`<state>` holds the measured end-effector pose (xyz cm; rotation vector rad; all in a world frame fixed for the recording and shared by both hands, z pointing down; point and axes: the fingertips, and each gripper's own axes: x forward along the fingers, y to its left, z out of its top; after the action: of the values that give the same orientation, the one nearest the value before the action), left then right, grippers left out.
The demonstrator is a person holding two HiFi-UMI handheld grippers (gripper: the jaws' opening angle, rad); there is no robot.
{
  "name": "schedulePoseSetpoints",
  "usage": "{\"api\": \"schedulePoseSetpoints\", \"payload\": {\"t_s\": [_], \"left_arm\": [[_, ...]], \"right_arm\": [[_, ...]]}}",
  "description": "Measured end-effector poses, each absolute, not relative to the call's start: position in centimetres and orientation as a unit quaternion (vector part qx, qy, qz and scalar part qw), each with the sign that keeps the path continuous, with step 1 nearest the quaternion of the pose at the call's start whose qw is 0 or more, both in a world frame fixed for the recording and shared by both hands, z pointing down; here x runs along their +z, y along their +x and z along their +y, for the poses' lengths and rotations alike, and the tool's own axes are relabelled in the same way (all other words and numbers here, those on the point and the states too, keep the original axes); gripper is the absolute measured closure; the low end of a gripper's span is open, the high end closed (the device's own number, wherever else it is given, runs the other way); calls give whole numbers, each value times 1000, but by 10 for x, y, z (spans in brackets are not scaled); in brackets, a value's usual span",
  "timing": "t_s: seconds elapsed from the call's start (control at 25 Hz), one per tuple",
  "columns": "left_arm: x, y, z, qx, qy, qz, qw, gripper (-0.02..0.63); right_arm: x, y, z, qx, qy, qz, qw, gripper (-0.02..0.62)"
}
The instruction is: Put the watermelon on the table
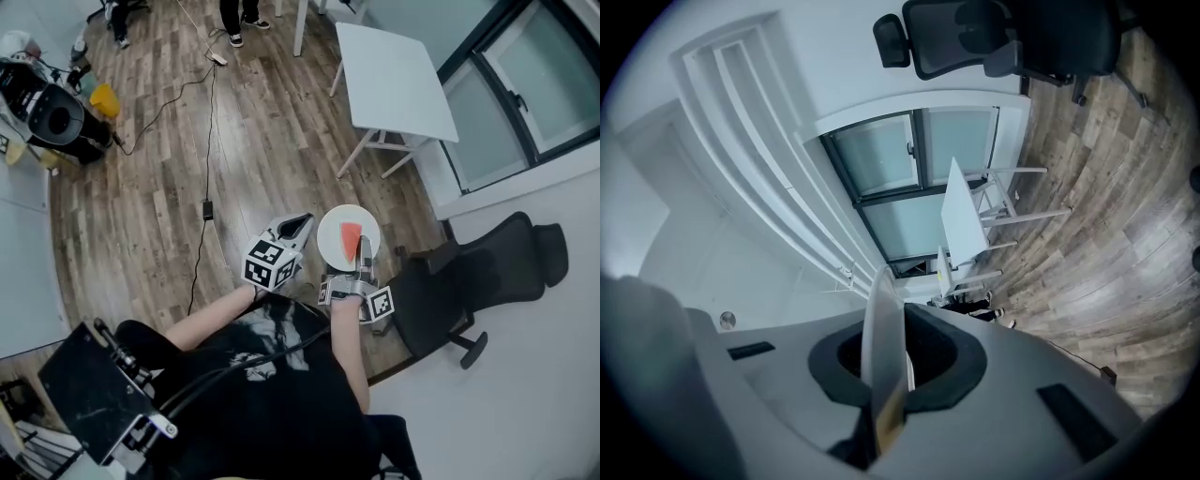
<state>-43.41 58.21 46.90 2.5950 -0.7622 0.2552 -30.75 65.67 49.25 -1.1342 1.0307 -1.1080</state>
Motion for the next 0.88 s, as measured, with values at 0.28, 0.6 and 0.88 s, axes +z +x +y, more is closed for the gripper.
{"api": "schedulePoseSetpoints", "payload": {"t_s": [0.28, 0.6, 0.88], "left_arm": [[492, -440, 559, 109, 931, -259, 233, 601], [507, -398, 493, 112, 928, -257, 243, 601], [484, -306, 395, 106, 937, -254, 217, 601]], "right_arm": [[519, -311, 643, -486, -496, 408, 592, 574], [531, -274, 567, -502, -473, 416, 593, 574], [500, -182, 462, -489, -441, 455, 599, 574]]}}
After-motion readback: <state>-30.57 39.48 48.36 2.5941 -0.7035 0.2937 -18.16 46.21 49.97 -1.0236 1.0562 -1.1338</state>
